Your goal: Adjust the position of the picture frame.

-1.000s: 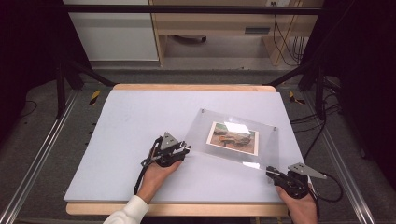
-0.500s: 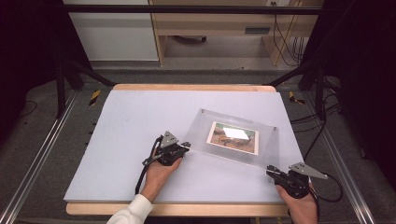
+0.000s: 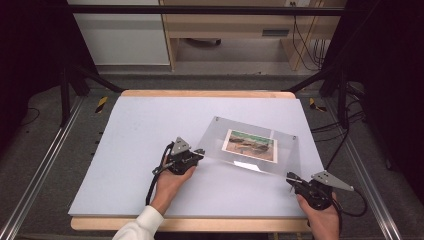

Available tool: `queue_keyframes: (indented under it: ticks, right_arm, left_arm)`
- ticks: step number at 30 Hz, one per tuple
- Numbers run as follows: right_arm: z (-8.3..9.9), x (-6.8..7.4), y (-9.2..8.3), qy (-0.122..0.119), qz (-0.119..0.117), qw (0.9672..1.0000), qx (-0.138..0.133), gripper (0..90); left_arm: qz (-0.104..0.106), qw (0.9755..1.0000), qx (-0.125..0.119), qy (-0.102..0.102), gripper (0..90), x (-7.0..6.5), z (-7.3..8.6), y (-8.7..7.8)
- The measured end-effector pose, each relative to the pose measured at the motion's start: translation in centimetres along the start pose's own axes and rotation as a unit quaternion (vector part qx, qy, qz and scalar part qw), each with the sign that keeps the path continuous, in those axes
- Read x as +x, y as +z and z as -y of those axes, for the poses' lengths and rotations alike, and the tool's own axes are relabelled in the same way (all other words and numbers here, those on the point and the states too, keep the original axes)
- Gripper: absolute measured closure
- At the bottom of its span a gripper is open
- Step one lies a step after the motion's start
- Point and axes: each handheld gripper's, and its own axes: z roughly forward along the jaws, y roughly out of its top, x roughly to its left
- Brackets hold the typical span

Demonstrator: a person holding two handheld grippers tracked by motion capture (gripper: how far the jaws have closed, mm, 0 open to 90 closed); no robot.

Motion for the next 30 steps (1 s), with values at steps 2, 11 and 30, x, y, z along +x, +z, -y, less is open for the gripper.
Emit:
queue_keyframes:
  ticks: [2,11,30]
  right_arm:
    - [0.0,0.0,0.0,-0.001,0.0,1.0,0.0,85.0]
    - [-0.4,-0.1,-0.2,-0.002,0.0,0.9999,-0.01,85.1]
    - [-3.0,0.5,-0.1,-0.029,-0.019,0.9986,-0.041,84.0]
  left_arm:
    - [0.003,1.0,0.001,-0.002,79.4,-0.1,0.0,0.2]
    - [-0.011,0.9999,-0.009,0.003,84.3,-0.2,-0.7,0.0]
    - [-0.031,0.9984,-0.044,0.015,83.1,0.0,-2.0,-2.5]
